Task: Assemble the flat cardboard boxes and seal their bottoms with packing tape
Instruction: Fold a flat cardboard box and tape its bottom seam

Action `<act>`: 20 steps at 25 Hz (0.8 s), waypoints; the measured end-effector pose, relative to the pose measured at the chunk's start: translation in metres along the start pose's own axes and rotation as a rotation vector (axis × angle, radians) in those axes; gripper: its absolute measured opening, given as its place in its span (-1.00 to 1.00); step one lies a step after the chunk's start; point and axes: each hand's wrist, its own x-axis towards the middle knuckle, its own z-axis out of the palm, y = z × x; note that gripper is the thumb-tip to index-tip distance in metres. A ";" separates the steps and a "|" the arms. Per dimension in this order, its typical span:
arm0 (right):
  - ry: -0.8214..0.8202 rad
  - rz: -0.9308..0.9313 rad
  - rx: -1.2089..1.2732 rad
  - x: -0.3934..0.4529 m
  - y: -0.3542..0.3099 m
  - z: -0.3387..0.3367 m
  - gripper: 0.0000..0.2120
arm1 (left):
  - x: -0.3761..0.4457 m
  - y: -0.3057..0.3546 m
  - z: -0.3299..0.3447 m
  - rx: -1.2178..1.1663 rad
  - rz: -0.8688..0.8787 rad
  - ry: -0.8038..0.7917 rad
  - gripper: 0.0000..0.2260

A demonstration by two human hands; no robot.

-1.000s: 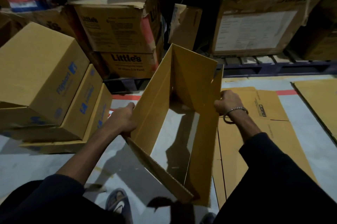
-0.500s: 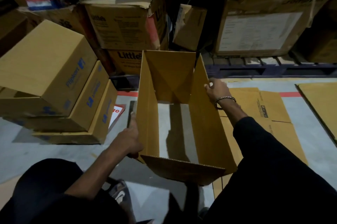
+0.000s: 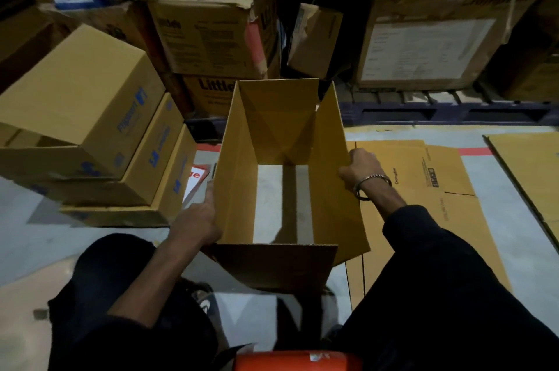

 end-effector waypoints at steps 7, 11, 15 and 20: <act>-0.024 -0.067 -0.047 -0.006 -0.004 0.015 -0.87 | -0.038 0.029 0.018 -0.091 0.267 0.424 -0.39; -0.033 -0.064 -0.015 -0.001 0.001 0.007 -0.82 | -0.076 0.067 0.053 -0.111 0.645 0.209 -0.52; -0.032 -0.067 -0.009 -0.001 0.009 0.007 -0.69 | -0.036 0.067 0.087 0.087 0.693 0.222 -0.53; -0.036 -0.098 0.021 -0.001 0.023 0.013 -0.62 | 0.034 0.074 0.087 0.092 0.664 0.281 -0.49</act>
